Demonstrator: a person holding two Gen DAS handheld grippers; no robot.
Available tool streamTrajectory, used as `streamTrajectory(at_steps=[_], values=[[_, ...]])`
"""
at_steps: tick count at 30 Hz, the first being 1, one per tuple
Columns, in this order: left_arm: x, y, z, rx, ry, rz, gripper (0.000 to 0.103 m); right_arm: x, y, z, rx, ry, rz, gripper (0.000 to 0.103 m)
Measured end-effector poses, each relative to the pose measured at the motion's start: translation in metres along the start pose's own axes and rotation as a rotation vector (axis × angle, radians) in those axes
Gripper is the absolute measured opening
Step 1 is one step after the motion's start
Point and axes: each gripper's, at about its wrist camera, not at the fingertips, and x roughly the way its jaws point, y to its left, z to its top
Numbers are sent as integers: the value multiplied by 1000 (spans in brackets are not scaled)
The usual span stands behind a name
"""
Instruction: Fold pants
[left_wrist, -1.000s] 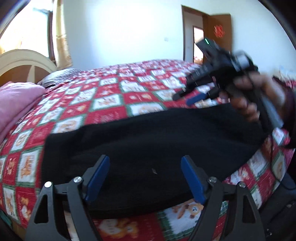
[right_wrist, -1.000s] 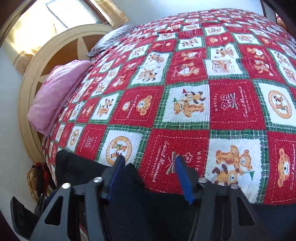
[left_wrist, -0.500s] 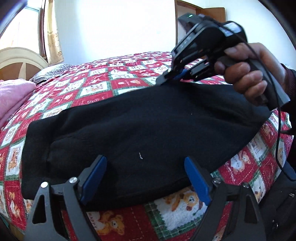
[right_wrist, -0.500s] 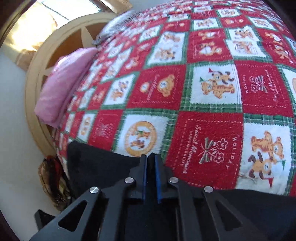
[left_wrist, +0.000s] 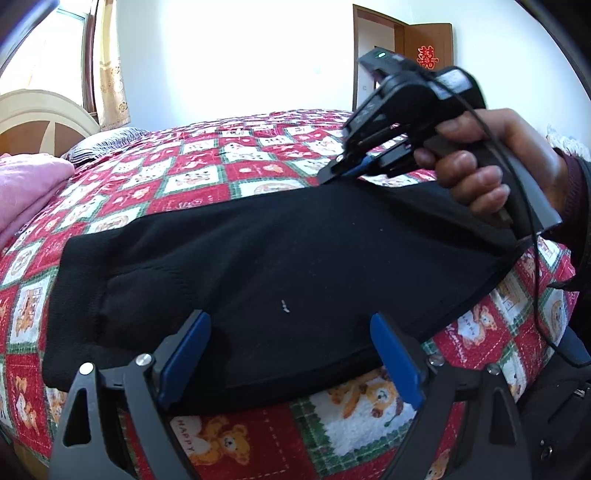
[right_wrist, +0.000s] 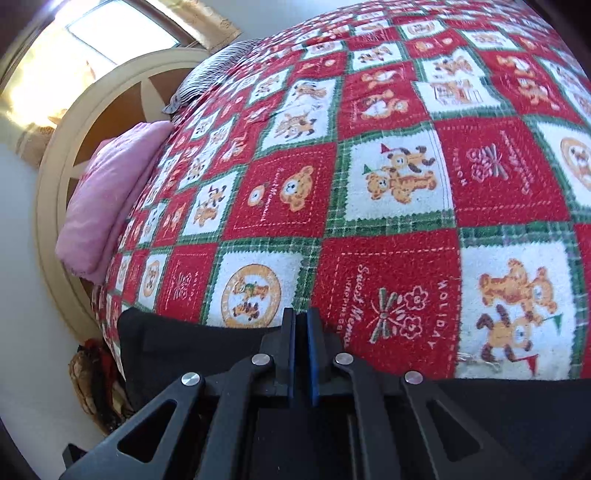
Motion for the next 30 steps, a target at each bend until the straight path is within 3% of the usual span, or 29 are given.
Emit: streamTrajectory(at_steps=[3,4,5,7,11,15,18,20,23,27,29,30], values=[[-3,10,1,-36,-10,12,91,-14,0,-5,-30,-41,-56,23],[-3,14,1,-51,-9,20,91,-19,-1,-7,-29,-51,-52,33],[-3,18,0,-56,-4,31,91,-28,-3,-12,-38,-64,-45,35],[-1,23,-3,-57,1,46,91,-45,-4,-25,-73,-88,-63,36],[0,20,-5,-35,-7,54,92,-77,-21,-57,-100,-122,-187,37],[-1,17,-7,-29,-15,67,94,-87,-69,-68,-63,-143,-266,38],[-1,19,-6,-35,-8,65,94,-105,-102,-65,21,-196,-158,38],[-2,19,-6,-36,-6,67,95,-124,-114,-69,82,-235,-145,39],[-2,18,-5,-42,-7,80,95,-151,-126,-83,94,-298,-132,51],[-4,15,-5,-40,-4,85,95,-152,-169,-86,124,-266,-288,54],[-6,16,-4,-43,-5,88,95,-165,-187,-90,172,-296,-168,53],[-7,18,-3,-52,-5,97,95,-172,-192,-91,196,-305,-151,53]])
